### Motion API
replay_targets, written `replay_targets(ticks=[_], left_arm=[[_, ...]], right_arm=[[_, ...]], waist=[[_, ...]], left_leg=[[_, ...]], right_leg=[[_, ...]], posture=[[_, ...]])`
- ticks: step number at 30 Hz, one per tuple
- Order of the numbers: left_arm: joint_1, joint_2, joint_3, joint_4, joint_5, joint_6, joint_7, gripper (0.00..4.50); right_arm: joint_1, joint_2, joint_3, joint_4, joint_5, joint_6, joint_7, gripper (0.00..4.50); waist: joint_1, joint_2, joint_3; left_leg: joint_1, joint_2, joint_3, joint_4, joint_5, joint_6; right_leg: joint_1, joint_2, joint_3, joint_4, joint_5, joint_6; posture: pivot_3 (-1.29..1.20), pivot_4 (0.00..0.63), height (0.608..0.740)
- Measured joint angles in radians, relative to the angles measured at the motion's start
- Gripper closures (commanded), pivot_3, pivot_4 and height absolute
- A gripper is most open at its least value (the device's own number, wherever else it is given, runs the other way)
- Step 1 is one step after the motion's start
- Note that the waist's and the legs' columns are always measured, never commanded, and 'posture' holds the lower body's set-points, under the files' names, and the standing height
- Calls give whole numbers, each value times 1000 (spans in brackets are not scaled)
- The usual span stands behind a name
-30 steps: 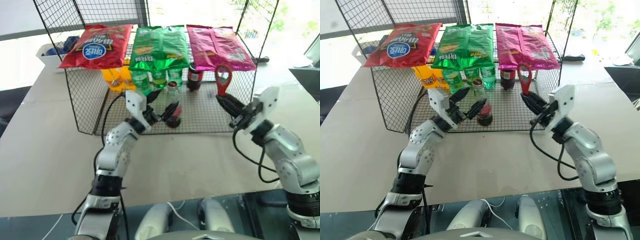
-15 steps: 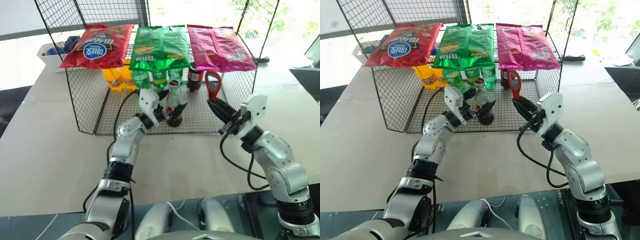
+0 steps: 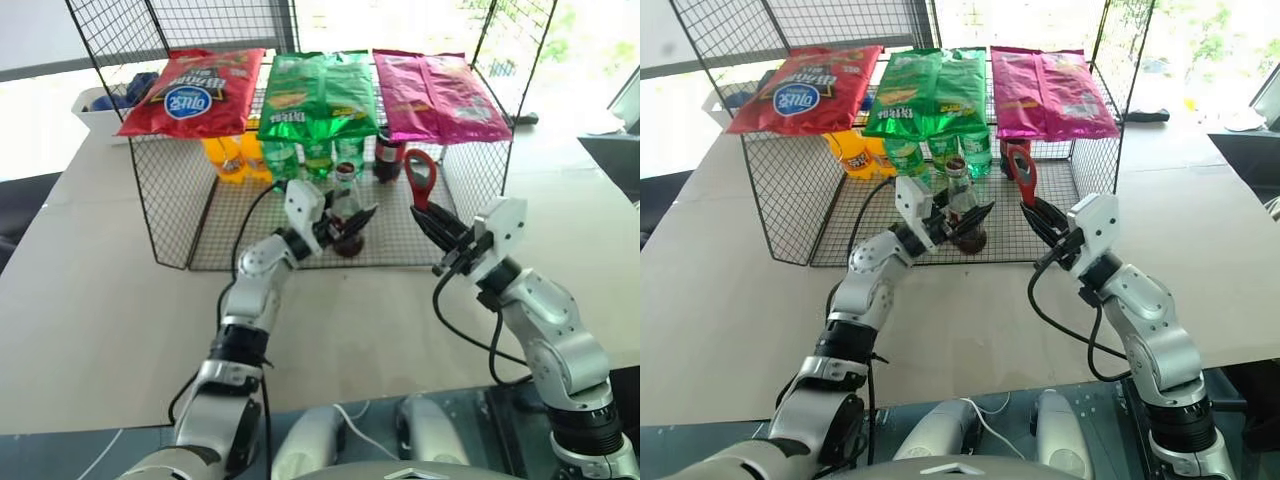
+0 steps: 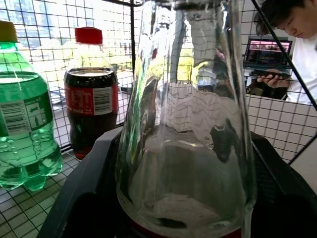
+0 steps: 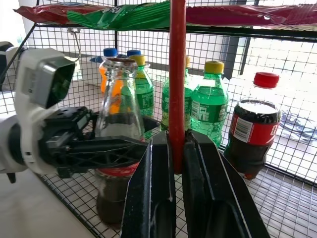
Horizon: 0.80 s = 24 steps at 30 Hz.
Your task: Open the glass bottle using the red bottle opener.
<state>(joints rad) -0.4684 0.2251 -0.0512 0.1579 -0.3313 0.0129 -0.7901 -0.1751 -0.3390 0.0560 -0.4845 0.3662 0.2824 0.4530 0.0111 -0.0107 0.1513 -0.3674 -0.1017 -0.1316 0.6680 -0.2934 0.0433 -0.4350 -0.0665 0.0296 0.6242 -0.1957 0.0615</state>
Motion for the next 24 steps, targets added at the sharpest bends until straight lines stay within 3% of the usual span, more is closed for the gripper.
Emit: replay_targets(ticks=[8,19,21,24], left_arm=[[142,89,-25,-297,-48,138,-39,1987],[224,63,-67,-309,-5,87,-8,1987],[232,63,-67,-304,-3,64,-10,968],[237,63,-67,-304,-6,38,-24,53]], right_arm=[[-22,1,-50,79,-42,-48,-9,4500],[-27,4,-54,84,-54,-54,-9,4500],[-27,4,-54,84,-57,-54,-9,4500],[-29,-7,-46,86,-79,-57,1,4500]], waist=[[3,0,0],[3,0,0],[3,0,0],[2,0,0]], left_leg=[[1,0,0,0,0,0],[1,0,1,0,0,0],[1,0,1,0,0,0],[1,0,1,0,0,0]], right_leg=[[0,1,0,1,0,0],[1,1,1,1,0,0],[1,1,1,1,0,0],[1,1,1,1,0,0]], posture=[[0,150,734],[0,150,734],[0,150,734],[0,150,734]])
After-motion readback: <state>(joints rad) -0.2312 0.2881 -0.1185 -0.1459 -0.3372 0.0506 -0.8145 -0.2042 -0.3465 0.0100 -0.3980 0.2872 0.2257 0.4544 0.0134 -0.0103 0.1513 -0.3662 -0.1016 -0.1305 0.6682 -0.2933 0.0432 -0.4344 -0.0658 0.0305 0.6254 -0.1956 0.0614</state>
